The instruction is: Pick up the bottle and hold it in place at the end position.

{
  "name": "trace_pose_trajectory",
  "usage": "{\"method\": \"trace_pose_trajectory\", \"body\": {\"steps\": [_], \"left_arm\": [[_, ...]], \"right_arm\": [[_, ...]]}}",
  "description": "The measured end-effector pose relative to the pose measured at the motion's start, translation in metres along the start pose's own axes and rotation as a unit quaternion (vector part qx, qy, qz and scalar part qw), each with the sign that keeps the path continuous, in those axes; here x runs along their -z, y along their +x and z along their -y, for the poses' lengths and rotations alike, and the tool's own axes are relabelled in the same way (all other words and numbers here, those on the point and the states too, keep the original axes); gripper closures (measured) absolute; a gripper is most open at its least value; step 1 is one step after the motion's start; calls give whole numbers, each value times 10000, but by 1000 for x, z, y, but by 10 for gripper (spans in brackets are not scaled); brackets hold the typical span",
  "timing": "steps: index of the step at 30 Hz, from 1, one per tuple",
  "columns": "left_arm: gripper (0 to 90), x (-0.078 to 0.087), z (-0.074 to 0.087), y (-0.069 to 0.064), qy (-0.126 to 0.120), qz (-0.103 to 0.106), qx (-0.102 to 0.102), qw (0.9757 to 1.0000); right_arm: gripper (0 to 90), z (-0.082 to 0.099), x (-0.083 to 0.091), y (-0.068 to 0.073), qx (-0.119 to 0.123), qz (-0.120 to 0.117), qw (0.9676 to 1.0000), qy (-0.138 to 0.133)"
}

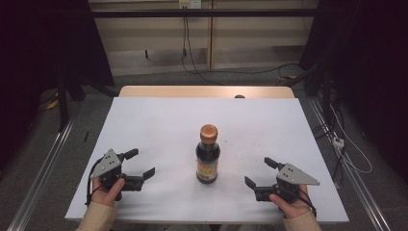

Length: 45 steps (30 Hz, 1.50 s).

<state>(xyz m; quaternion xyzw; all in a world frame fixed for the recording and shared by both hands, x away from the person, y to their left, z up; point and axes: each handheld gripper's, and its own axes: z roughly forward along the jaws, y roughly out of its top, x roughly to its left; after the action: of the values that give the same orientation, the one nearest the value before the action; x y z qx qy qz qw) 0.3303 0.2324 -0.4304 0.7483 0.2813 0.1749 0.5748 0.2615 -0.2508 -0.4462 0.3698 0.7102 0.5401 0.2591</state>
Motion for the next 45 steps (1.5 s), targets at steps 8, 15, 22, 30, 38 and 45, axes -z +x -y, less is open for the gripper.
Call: {"method": "trace_pose_trajectory", "body": {"steps": [8, 15, 22, 30, 38, 45], "left_arm": [[48, 0, 1, -1, -12, -14, 47, 10000], [48, -2, 1, -1, -2, -36, 57, 10000], [47, -4, 1, -1, -19, 10, 13, 10000], [47, -4, 3, 2, 19, 44, 62, 10000], [48, -8, 3, 2, 37, 51, 53, 10000], [48, -9, 3, 2, 22, 59, 56, 10000]], "right_arm": [[49, -15, -19, 15, 88, -442, 9989, -88], [54, -18, -30, 26, 108, -731, 9973, -23], [48, -29, -46, 33, -186, -919, 9955, -153], [57, -40, -63, 48, -235, -1172, 9927, -165], [93, -48, -73, 54, -338, -1248, 9914, -216], [157, -58, -81, 61, -298, -1289, 9908, -277]]}}
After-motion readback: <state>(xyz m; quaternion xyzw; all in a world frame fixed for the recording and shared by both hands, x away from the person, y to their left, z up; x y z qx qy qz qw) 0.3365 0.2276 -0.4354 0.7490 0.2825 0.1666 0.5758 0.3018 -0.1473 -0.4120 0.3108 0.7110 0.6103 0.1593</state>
